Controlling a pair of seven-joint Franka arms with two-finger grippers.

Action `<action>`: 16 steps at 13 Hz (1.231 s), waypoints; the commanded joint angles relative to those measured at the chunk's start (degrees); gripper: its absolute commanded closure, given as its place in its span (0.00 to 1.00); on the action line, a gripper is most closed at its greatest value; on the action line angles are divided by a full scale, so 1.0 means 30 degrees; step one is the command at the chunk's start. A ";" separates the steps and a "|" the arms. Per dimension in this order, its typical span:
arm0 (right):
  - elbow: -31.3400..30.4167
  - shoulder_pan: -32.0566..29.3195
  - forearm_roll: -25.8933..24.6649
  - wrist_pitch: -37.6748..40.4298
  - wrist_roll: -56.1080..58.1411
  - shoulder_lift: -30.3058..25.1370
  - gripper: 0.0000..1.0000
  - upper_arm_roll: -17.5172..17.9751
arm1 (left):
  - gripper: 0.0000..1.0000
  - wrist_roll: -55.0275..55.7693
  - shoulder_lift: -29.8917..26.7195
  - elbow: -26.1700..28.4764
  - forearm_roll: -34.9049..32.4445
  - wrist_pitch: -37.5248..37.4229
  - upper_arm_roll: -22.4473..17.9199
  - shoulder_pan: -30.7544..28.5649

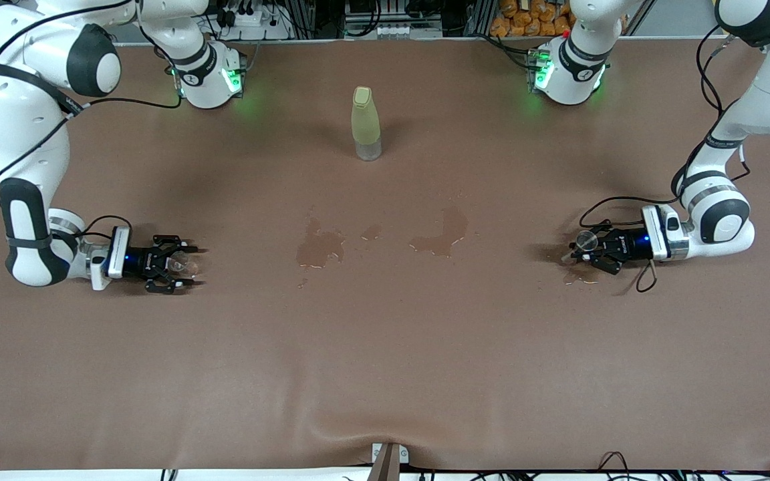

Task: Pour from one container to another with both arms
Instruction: 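Lower the glass and open the right gripper while the left gripper lowers the jigger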

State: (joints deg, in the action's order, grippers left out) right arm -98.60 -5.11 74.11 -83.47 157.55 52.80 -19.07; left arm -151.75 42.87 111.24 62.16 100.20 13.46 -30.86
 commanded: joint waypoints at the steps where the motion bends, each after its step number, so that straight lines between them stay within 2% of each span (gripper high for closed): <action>1: -0.0003 -0.0436 -0.0384 0.0109 0.1564 -0.0431 0.00 -0.0524 | 0.82 0.0134 0.0124 -0.0106 -0.0270 -0.0235 0.0084 -0.0057; 3: 0.0287 -0.0407 -0.1144 0.0079 0.0635 -0.0608 0.00 -0.1228 | 0.75 0.0193 0.0125 -0.0107 -0.0270 -0.0235 0.0084 0.0002; 7: 0.1811 -0.0291 -0.4014 0.0109 -0.4108 -0.1629 0.00 -0.2371 | 0.69 0.0193 0.0154 -0.0107 -0.0270 -0.0235 0.0084 0.0002; 9: 0.2397 -0.0202 -0.5797 0.0109 -0.6946 -0.2799 0.00 -0.2753 | 0.63 0.0193 0.0183 -0.0107 -0.0270 -0.0235 0.0084 0.0002; 12: 0.2399 0.0061 -0.9251 -0.0299 -1.2186 -0.5782 0.00 -0.2960 | 0.51 0.0484 0.0096 -0.0107 -0.0299 -0.0235 0.0055 0.0002; 14: 0.2399 0.0411 -1.1160 -0.0360 -1.5734 -0.7660 0.00 -0.2960 | 0.37 0.0632 -0.0051 -0.0107 -0.0299 -0.0235 0.0025 0.0060; 15: 0.2399 0.0646 -1.2009 -0.0360 -1.7259 -0.8539 0.00 -0.2960 | 0.00 0.0719 -0.0051 -0.0107 -0.0299 -0.0235 0.0025 0.0118; 16: 0.2370 0.0851 -1.2713 -0.0331 -1.9159 -0.9447 0.00 -0.2960 | 0.00 0.1097 -0.0051 -0.0107 -0.0357 -0.0235 0.0025 0.0119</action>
State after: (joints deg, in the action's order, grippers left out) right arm -89.45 -4.30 40.40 -83.58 108.76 30.12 -28.05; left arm -150.42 43.31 111.01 62.15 100.12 13.53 -30.66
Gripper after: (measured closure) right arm 0.000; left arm 0.317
